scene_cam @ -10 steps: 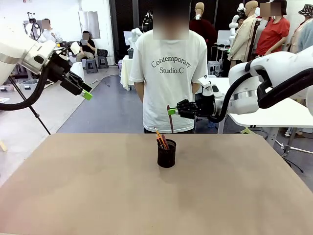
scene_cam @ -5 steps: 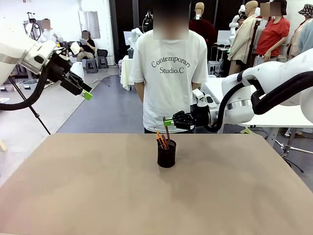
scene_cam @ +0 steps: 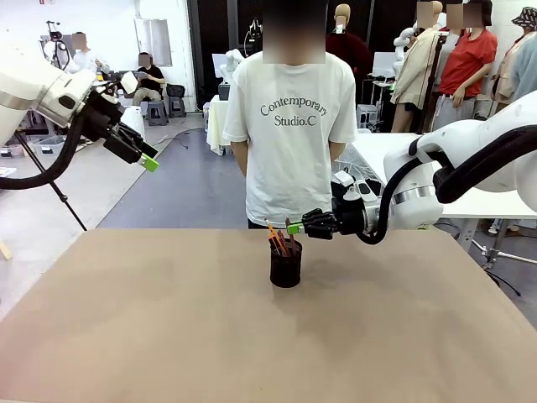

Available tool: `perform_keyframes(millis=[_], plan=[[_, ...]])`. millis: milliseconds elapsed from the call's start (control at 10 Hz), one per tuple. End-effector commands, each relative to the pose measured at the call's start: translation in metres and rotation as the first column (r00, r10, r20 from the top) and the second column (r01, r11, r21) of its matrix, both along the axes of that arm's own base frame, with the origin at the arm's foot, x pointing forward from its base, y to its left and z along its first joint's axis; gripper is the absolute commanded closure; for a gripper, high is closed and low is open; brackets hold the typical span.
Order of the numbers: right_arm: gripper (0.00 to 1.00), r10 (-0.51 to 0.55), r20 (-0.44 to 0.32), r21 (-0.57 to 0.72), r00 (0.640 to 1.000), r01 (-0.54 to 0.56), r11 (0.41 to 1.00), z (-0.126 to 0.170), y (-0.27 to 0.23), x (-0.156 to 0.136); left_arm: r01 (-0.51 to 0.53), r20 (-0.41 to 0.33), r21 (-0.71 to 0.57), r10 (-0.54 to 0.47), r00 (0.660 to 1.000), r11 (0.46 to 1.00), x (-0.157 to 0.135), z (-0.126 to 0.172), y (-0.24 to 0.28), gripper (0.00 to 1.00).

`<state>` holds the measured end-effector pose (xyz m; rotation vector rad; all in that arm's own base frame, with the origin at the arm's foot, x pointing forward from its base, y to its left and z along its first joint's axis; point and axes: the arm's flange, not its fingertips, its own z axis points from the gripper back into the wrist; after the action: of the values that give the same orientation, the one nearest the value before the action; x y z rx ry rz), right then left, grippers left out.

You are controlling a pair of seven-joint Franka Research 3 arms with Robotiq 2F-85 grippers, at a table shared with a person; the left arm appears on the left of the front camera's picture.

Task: Place the pens into the pen holder.
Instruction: Pick up a writing instrument from the table and place it into the Pen holder.

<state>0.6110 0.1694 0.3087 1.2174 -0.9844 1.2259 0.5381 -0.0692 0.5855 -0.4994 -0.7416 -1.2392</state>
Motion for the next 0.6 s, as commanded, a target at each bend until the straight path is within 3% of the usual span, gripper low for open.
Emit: perform_keyframes(millis=[0,300,400,500], plan=[[1.0,0.005,0.022,0.002,1.0,-0.005,1.0,0.008,0.0031,0.0021,0.005,0.01,0.005,-0.005,1.0,1.0,0.0011,0.0006,0.0023,0.0],[1.0,0.005,0.022,0.002,1.0,-0.005,1.0,0.008,0.0031,0.0021,0.005,0.01,0.005,-0.005,1.0,1.0,0.0011,0.0006,0.0023,0.0],[0.95,0.002,0.01,0.002,1.0,-0.002,1.0,0.0043,0.0009,0.0018,0.005,0.01,0.005,-0.005,1.0,1.0,0.0011,0.0006,0.0023,0.0],[0.76,0.041,-0.014,-0.023,0.999,-0.042,0.999,0.0065,0.0,-0.0005,0.005,0.01,0.005,-0.005,1.0,1.0,0.0011,0.0006,0.0023,0.0]])
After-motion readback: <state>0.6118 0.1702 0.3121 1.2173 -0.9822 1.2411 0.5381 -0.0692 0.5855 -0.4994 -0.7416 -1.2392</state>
